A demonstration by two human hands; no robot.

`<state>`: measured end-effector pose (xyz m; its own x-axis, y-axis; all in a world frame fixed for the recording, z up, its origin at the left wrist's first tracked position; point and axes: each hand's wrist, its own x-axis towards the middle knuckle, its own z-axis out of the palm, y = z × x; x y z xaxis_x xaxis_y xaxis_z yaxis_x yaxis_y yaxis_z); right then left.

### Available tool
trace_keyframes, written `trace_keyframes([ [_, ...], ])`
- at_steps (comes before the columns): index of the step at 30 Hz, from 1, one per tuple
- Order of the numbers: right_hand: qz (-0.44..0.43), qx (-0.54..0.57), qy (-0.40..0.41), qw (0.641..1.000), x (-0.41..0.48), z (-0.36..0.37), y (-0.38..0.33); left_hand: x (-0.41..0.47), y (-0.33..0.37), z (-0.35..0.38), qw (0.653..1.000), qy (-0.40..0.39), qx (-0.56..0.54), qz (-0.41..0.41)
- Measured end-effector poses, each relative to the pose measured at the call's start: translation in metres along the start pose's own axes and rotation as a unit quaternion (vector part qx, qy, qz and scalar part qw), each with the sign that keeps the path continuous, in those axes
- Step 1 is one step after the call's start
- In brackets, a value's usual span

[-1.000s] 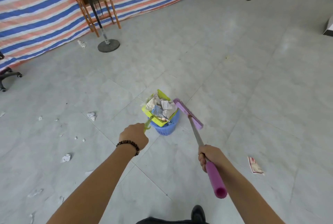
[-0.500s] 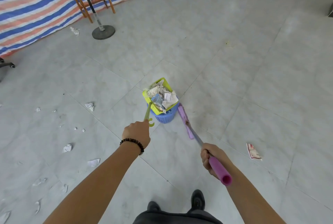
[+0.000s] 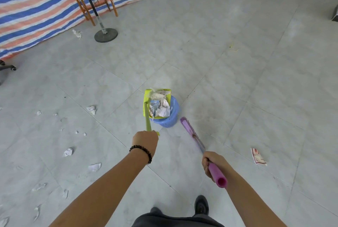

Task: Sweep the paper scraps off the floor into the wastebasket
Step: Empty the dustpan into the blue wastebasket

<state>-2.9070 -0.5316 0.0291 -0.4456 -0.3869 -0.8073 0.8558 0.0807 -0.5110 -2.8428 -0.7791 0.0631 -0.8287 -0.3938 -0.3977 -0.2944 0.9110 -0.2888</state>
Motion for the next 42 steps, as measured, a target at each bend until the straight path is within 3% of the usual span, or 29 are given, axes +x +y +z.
trace_keyframes([
  [3,0.013,0.016,-0.005,1.000,-0.002,-0.004,0.004,0.000,0.001,0.016,0.993,-0.041,-0.109,-0.030],
  [5,0.029,0.041,0.001,0.999,-0.003,-0.005,0.007,-0.002,-0.003,0.025,0.956,-0.111,-0.249,-0.106],
  [6,0.037,0.044,0.005,0.998,-0.004,-0.004,0.008,0.000,-0.006,0.032,0.911,-0.153,-0.351,-0.152],
  [8,0.053,0.031,0.009,0.998,-0.004,-0.003,0.011,0.002,-0.010,0.044,0.769,-0.238,-0.554,-0.214],
  [9,0.057,0.020,0.006,0.998,-0.004,-0.002,0.012,0.002,-0.013,0.048,0.712,-0.269,-0.606,-0.233],
  [11,0.062,0.007,0.000,0.998,-0.003,0.000,0.016,-0.001,-0.018,0.053,0.668,-0.322,-0.628,-0.234],
  [13,0.068,-0.001,0.006,0.998,-0.002,0.003,0.019,-0.004,-0.017,0.056,0.676,-0.366,-0.604,-0.210],
  [14,0.069,-0.005,0.012,0.998,-0.002,0.004,0.020,-0.006,-0.015,0.056,0.697,-0.371,-0.581,-0.199],
  [17,0.057,0.000,0.010,0.998,-0.001,0.009,0.022,-0.011,-0.007,0.064,0.795,-0.307,-0.491,-0.184],
  [22,0.037,0.037,0.001,0.999,-0.003,0.010,0.020,-0.015,-0.005,0.064,0.865,-0.215,-0.421,-0.170],
  [30,-0.001,0.076,-0.006,0.997,-0.006,0.008,0.016,-0.014,-0.012,0.059,0.883,-0.133,-0.402,-0.203],
  [37,-0.014,-0.022,-0.001,1.000,-0.006,0.009,0.022,-0.018,-0.015,0.061,0.902,-0.110,-0.365,-0.201],
  [42,-0.004,-0.034,-0.006,0.999,-0.008,0.011,0.030,-0.029,-0.005,0.075,0.912,-0.108,-0.347,-0.189],
])
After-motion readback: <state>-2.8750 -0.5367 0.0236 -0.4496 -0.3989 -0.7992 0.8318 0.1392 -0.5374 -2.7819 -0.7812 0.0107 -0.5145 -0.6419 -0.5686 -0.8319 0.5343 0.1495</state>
